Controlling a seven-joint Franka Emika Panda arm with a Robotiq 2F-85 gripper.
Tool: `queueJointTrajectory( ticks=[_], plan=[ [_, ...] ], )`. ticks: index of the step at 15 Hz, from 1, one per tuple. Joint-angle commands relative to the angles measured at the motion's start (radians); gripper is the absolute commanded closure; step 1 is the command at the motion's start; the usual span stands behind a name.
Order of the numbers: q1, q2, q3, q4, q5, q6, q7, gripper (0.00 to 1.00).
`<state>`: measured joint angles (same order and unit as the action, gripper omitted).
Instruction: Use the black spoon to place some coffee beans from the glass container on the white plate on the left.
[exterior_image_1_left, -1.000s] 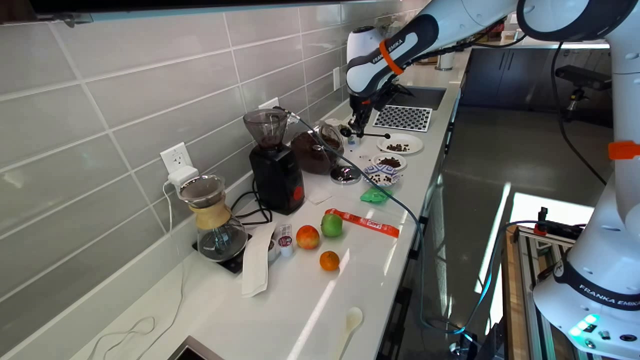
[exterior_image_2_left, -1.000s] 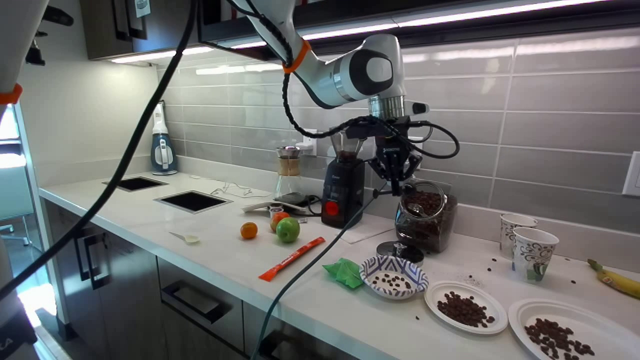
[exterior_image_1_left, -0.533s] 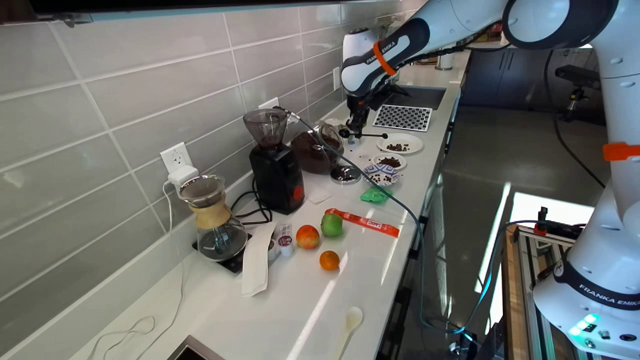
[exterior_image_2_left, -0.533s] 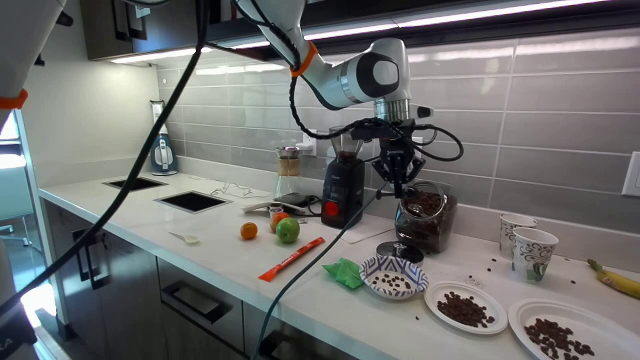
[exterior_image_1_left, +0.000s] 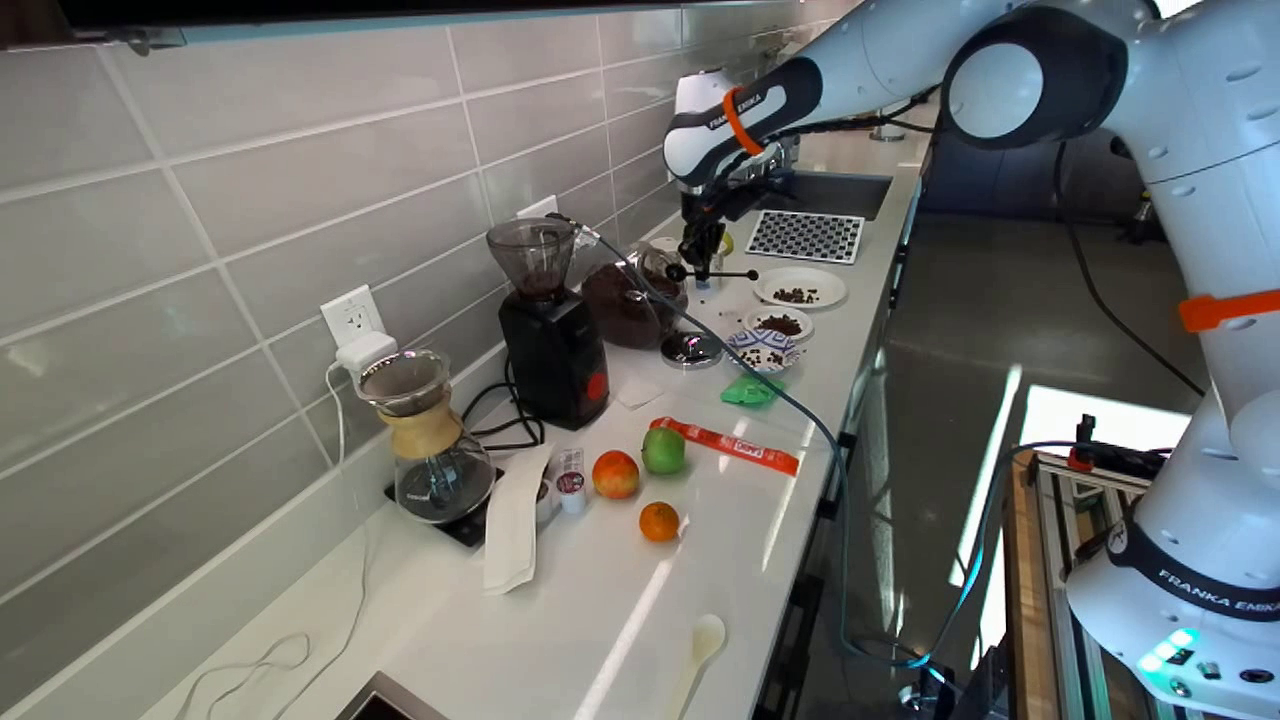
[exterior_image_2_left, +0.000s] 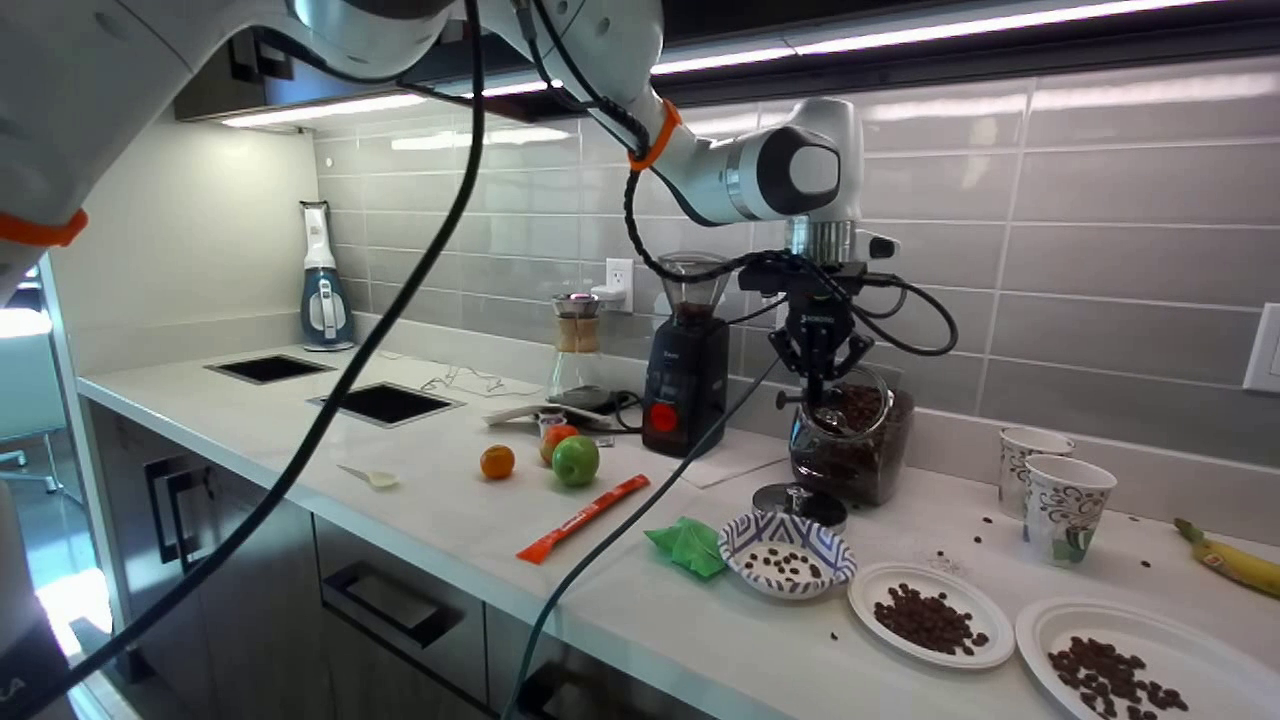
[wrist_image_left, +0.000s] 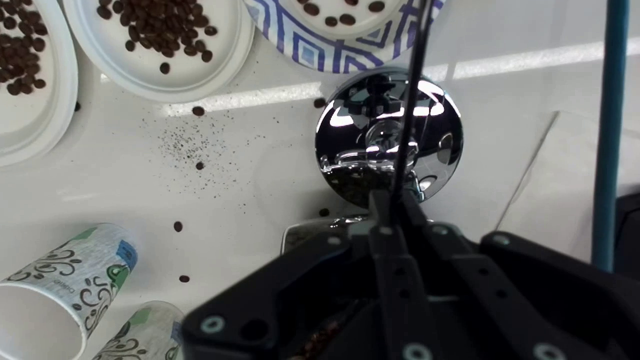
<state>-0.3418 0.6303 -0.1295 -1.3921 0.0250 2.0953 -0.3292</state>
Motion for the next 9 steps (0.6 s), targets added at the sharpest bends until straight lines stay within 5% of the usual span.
queueJointTrajectory(
  ticks=[1,9],
  plan=[
    [-0.044,0.095,0.038,0.141,0.051,-0.054,-0.042,0.99],
    [-0.044,0.240,0.050,0.324,0.035,-0.065,-0.024,0.99]
  ],
)
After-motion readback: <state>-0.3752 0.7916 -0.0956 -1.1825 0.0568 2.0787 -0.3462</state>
